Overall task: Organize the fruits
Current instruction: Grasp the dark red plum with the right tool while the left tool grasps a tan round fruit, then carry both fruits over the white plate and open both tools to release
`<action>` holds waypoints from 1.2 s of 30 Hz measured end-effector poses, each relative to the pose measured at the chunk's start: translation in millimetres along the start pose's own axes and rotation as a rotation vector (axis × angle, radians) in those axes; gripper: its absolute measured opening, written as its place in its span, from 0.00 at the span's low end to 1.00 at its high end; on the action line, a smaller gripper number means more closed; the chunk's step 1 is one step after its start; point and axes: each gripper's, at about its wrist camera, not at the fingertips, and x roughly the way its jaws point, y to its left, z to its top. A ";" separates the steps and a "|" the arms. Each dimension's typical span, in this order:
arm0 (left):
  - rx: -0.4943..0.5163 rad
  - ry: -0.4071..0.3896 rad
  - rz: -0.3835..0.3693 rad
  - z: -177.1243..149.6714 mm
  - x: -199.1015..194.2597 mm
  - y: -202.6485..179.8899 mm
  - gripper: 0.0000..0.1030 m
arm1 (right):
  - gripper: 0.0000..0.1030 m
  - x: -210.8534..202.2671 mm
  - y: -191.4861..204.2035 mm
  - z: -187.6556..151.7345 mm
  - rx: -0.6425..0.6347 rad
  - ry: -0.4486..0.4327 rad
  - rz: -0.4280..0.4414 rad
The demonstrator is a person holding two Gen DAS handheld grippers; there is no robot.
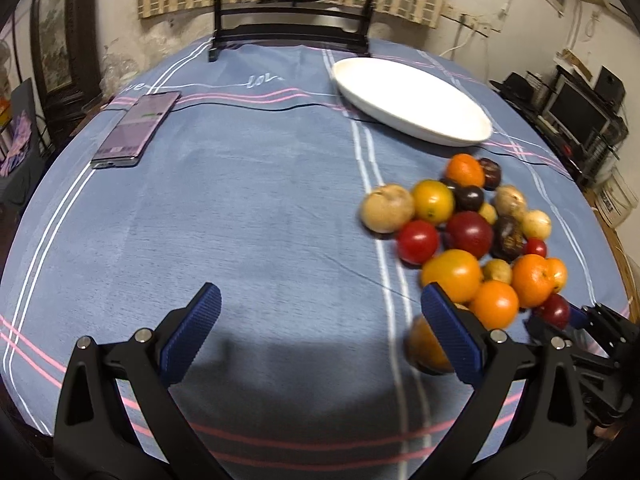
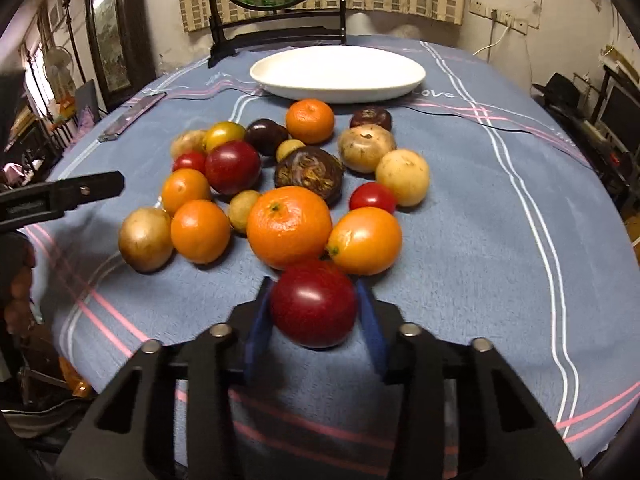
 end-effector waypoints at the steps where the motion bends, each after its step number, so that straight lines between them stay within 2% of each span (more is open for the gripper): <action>1: -0.003 0.002 0.009 1.1 1.7 1.9 0.98 | 0.39 0.1 -1.6 0.5 0.002 0.004 0.008; 6: 0.026 -0.005 0.045 13.4 14.1 2.2 0.98 | 0.39 -5.7 -14.6 0.4 0.038 0.002 0.053; 10: 0.143 0.000 0.111 18.4 27.3 -9.6 0.98 | 0.39 -7.2 -23.5 -2.4 0.064 0.004 0.076; 16: 0.316 0.032 0.064 20.8 48.4 -28.1 0.98 | 0.39 -8.5 -27.7 -3.3 0.062 -0.003 0.108; 21: 0.382 0.070 -0.014 35.9 68.2 -36.0 0.98 | 0.39 -6.3 -35.4 2.0 0.087 0.015 0.153; 24: 0.380 0.087 -0.093 45.0 76.6 -36.2 0.88 | 0.39 -5.8 -39.1 5.1 0.096 0.015 0.157; 27: 0.405 0.082 -0.153 50.1 80.5 -44.9 0.74 | 0.39 -3.0 -42.4 8.0 0.100 0.017 0.127; 28: 0.402 0.082 -0.175 51.2 80.9 -46.9 0.67 | 0.39 -2.0 -43.3 8.9 0.102 0.020 0.126; 30: 0.395 0.073 -0.209 52.1 80.0 -50.9 0.49 | 0.39 -1.7 -43.2 10.1 0.097 0.019 0.117; 31: 0.391 0.069 -0.234 51.6 78.5 -53.1 0.36 | 0.39 -2.0 -42.8 10.7 0.092 0.018 0.109; 36: 0.385 0.066 -0.192 45.3 73.9 -56.6 0.36 | 0.39 -8.0 -46.7 12.1 0.085 -0.005 0.080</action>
